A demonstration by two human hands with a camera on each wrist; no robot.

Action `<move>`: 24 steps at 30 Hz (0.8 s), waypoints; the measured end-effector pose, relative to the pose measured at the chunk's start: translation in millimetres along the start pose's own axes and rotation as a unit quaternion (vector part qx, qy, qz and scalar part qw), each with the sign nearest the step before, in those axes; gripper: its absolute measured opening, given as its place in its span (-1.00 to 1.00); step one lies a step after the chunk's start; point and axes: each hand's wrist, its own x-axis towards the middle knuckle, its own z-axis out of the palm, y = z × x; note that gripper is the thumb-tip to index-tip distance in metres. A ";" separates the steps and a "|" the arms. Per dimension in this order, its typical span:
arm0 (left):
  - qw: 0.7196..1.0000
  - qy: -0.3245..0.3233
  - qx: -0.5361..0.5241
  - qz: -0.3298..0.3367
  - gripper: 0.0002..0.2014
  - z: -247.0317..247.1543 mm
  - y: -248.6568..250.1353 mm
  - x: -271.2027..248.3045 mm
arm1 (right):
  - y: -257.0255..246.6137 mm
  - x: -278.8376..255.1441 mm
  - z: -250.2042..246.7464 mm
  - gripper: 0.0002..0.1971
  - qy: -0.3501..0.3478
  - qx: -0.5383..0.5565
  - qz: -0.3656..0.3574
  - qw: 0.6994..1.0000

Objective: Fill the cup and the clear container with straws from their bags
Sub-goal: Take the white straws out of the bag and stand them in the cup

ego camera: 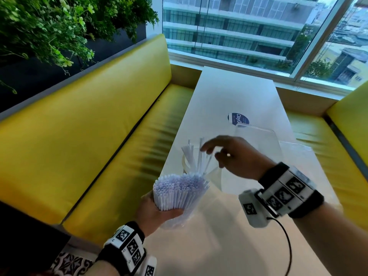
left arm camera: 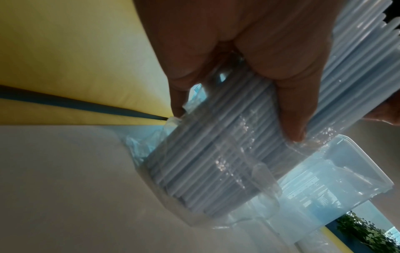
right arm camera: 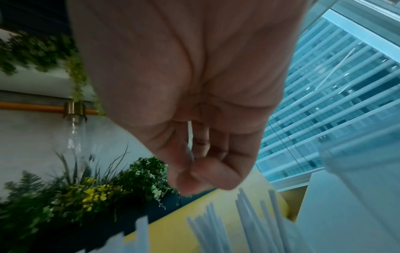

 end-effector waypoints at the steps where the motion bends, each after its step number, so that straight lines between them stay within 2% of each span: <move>1: 1.000 -0.001 0.001 -0.001 -0.34 -0.2 -0.3 0.2 | 0.7 -10.2 3.3 -0.47 -0.035 0.000 -0.009 0.999; 3: 1.000 -0.003 0.003 0.001 -0.35 -0.3 -0.2 0.3 | 1.8 -26.9 11.8 -0.43 -0.093 0.004 -0.009 0.996; 5: 1.000 -0.005 0.004 0.003 -0.35 -0.2 0.5 -0.1 | 1.9 -36.4 22.3 -0.46 -0.122 0.012 -0.001 0.992; 11: 1.000 -0.014 0.003 0.005 -0.31 -0.7 0.3 0.1 | -2.2 -42.6 40.1 -0.64 -0.038 -0.002 -0.017 0.999; 17: 1.000 -0.006 0.003 0.003 -0.31 0.0 -0.5 -0.1 | 0.2 -41.5 34.6 -0.85 0.024 0.060 -0.042 0.997; 19: 1.000 -0.005 0.004 0.003 -0.32 0.4 -0.6 0.1 | 2.7 -42.0 34.3 -0.83 0.039 0.093 -0.027 0.995; 24: 1.000 -0.008 0.006 0.002 -0.31 0.0 -1.5 0.4 | 5.7 -45.8 47.2 -0.60 0.006 0.116 -0.017 0.993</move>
